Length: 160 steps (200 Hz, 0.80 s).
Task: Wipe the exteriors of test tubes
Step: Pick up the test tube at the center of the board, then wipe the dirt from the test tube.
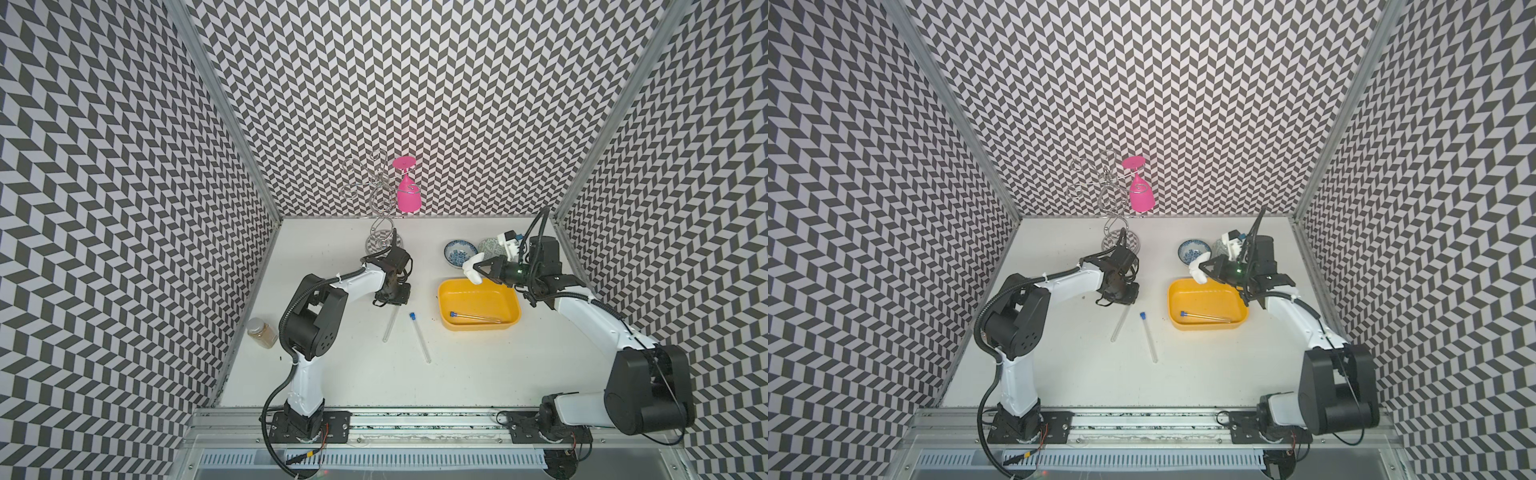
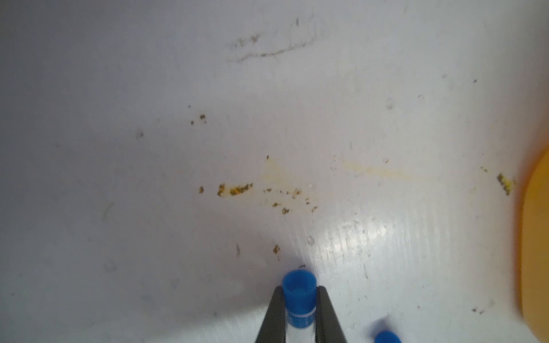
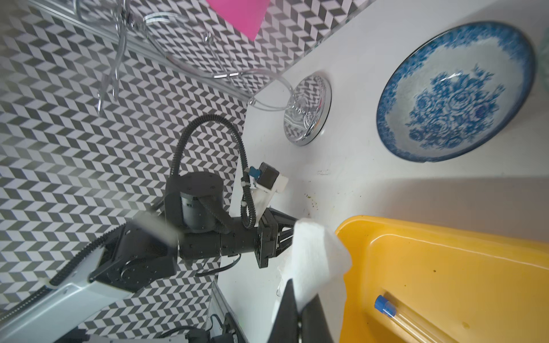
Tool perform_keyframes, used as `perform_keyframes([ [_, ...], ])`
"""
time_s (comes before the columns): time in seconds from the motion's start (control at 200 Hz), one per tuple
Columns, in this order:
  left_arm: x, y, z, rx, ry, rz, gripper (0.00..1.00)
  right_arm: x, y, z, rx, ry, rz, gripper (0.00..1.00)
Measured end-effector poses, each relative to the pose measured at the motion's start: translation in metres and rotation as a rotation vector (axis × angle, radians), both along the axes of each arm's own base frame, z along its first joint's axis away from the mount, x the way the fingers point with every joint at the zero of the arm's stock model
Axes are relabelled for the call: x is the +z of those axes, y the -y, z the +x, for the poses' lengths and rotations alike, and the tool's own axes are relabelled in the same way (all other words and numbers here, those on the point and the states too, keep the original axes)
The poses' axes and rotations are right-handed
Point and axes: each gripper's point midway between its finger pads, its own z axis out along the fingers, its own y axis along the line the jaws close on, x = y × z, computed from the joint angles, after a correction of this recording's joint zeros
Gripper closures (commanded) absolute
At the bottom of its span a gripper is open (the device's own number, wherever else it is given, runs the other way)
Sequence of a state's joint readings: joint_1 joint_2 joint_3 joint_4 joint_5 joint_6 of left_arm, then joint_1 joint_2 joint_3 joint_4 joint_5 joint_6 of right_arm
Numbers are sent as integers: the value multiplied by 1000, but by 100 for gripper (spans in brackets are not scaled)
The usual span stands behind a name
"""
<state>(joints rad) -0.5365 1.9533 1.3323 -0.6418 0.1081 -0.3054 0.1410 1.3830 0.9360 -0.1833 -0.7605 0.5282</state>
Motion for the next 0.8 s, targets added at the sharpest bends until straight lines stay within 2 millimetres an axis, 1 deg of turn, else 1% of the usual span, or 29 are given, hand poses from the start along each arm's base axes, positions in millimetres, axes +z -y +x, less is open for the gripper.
perform_keyframes([
  [0.09, 10, -5, -3, 29, -9, -19, 88, -5, -18, -10, 65, -1, -11, 100],
  [0.18, 28, -11, -1, 70, 4, -53, 87, -14, -39, -22, 143, -17, -22, 100],
  [0.305, 57, -21, 6, 143, 39, -113, 87, -26, -68, -41, 256, -42, -30, 100],
  [0.421, 78, -33, 12, 209, 65, -153, 87, -32, -92, -57, 353, -56, -32, 100],
  [0.511, 92, -42, 15, 263, 83, -177, 88, -28, -118, -72, 451, -45, -24, 100],
  [0.596, 102, -50, 16, 307, 100, -186, 88, -20, -146, -88, 552, -20, -10, 100],
  [0.706, 115, -54, 15, 345, 121, -197, 88, -9, -185, -111, 685, 13, 10, 100],
  [0.801, 129, -57, 14, 370, 155, -212, 88, -7, -209, -126, 767, 23, 20, 100],
])
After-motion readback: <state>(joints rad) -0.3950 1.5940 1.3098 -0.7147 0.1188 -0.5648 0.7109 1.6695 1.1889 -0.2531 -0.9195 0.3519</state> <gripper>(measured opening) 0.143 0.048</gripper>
